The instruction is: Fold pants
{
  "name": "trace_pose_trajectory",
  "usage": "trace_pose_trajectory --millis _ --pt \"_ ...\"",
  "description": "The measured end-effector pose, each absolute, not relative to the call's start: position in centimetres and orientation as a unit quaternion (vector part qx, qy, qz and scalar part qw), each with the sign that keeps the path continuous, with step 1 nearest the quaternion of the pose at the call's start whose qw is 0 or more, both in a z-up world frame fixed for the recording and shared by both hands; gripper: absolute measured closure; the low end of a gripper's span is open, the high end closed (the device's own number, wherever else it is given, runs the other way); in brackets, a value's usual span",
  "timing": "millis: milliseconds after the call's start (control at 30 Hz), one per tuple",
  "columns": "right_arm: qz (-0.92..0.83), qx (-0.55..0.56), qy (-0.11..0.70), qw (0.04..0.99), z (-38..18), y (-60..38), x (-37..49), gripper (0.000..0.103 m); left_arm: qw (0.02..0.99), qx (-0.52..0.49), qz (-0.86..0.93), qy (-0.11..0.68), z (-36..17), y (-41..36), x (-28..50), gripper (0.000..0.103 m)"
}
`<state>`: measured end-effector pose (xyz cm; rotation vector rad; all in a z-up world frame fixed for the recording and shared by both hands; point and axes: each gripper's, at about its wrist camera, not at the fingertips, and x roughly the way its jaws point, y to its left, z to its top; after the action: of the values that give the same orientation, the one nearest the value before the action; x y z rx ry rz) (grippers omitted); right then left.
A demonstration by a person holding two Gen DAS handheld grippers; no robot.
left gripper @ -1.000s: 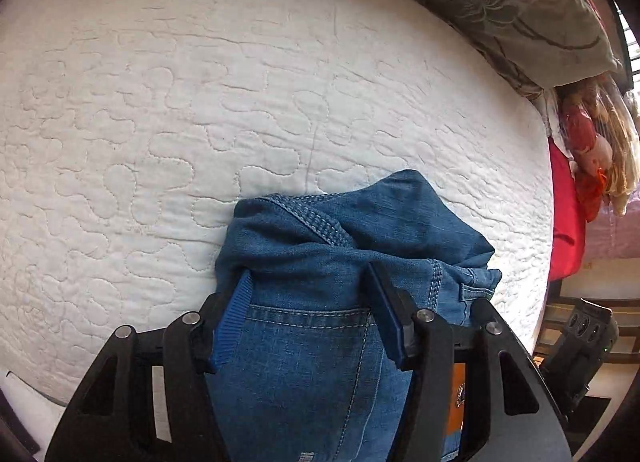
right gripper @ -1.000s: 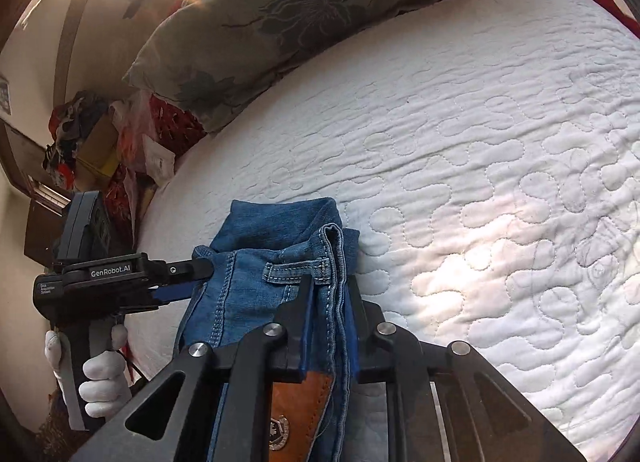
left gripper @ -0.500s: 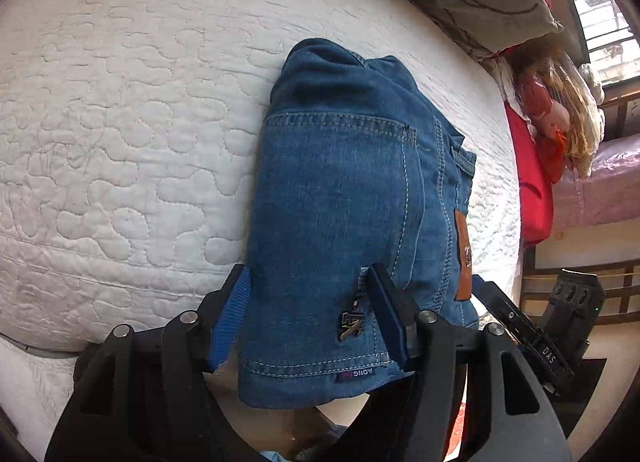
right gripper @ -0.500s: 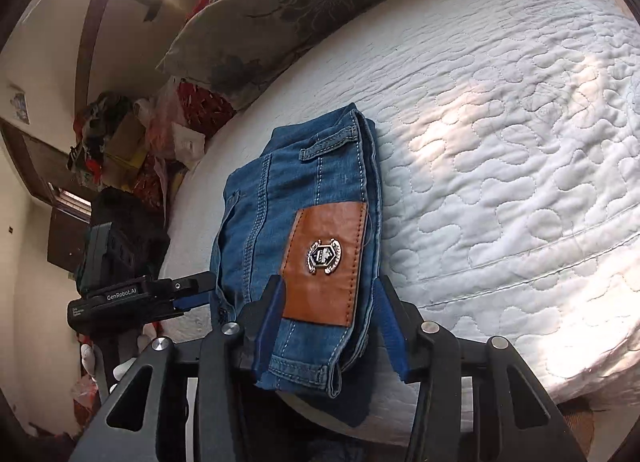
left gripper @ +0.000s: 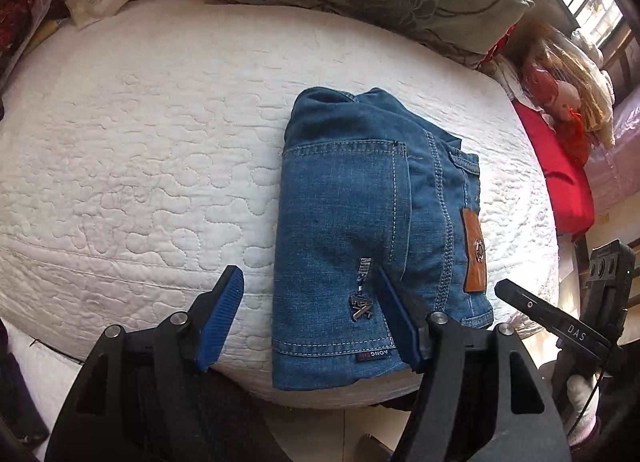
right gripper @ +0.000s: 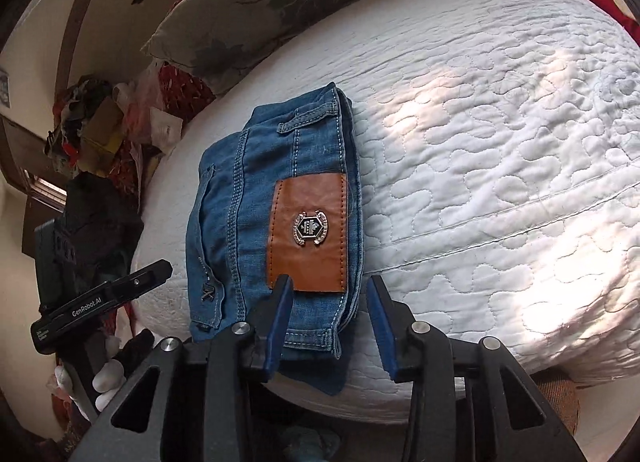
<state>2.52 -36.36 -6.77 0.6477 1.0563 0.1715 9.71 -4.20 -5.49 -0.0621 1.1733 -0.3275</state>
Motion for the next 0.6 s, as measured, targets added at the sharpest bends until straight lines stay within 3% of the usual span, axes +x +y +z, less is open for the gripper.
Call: trace_pose_trajectory --millis 400,600 --pt "0.07 0.325 0.497 0.802 -6.8 -37.0 5.2 0.06 0.814 -0.019 -0.148 0.562 -6.8 -5.3 13.0 0.035" --pt "0.064 0.352 0.485 0.798 -7.7 -38.0 8.7 0.055 0.741 -0.151 -0.16 0.634 -10.3 -2.8 19.2 0.035"
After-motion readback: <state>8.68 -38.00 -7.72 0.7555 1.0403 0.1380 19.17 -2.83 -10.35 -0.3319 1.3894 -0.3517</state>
